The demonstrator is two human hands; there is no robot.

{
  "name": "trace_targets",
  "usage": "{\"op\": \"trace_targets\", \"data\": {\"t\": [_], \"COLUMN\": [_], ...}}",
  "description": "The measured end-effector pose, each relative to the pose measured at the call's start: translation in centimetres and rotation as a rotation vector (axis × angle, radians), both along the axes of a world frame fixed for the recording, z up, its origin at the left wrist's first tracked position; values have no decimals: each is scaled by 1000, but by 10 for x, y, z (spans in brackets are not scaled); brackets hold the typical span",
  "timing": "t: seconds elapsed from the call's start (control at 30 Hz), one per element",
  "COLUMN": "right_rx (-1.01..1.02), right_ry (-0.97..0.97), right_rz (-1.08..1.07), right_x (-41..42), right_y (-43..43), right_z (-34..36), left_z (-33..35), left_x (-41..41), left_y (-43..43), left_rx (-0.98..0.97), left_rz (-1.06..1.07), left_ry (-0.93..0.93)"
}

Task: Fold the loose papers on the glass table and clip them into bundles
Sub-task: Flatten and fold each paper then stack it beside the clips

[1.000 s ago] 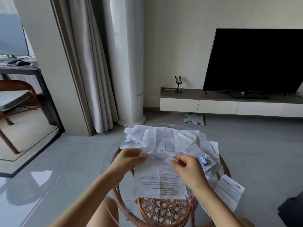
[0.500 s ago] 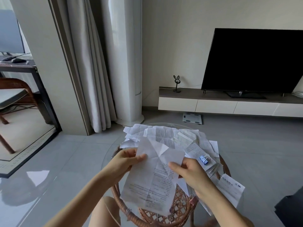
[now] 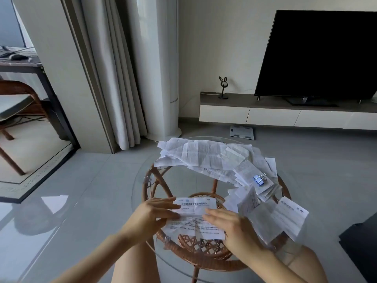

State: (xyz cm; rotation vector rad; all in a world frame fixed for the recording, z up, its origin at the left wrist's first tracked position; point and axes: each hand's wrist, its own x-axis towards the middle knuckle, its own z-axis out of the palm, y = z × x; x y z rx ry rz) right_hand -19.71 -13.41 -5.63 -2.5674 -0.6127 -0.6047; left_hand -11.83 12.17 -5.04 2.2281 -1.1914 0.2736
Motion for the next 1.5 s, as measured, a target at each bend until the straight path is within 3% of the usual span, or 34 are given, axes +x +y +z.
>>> {"op": "trace_targets", "data": {"t": [0.17,0.3,0.37,0.53,0.77,0.87,1.03,1.1,1.17,1.33,1.5], "right_rx": [13,96,124,247,125,70,-41,-62,-77,-72,-66], "right_ry": [240,407,400,319,378,329,335,316,306,263,267], "right_rz": [13,-127,-231,-512,-674,-629,-621,-623,-624,-610,-560], "right_x": [-22,-24,-24,-19,-2,5,9,10,10,14,18], "right_y": [-3,1,5,23,39,43,48,48,47,44,37], "right_z": [-25,-16,-11,-14,-7,-8,-12,-16,-17,-18,-23], "left_z": [-18,-13,-18,-3,-6,-18,-34,-39,-42,-59,-63], "left_x": [-28,-37,-39,-56,-59,-52,-41,-37,-38,-46,-46], "left_y": [-3,-10,-11,-25,-40,-36,-30,-34,-44,-67,-69], "left_rx": [206,160,171,46,-84,-10,144,206,275,173,189], "left_rz": [-66,130,191,457,658,718,644,402,185,252,291], "left_ry": [9,113,113,318,225,148,-18,-144,-115,53,20]}}
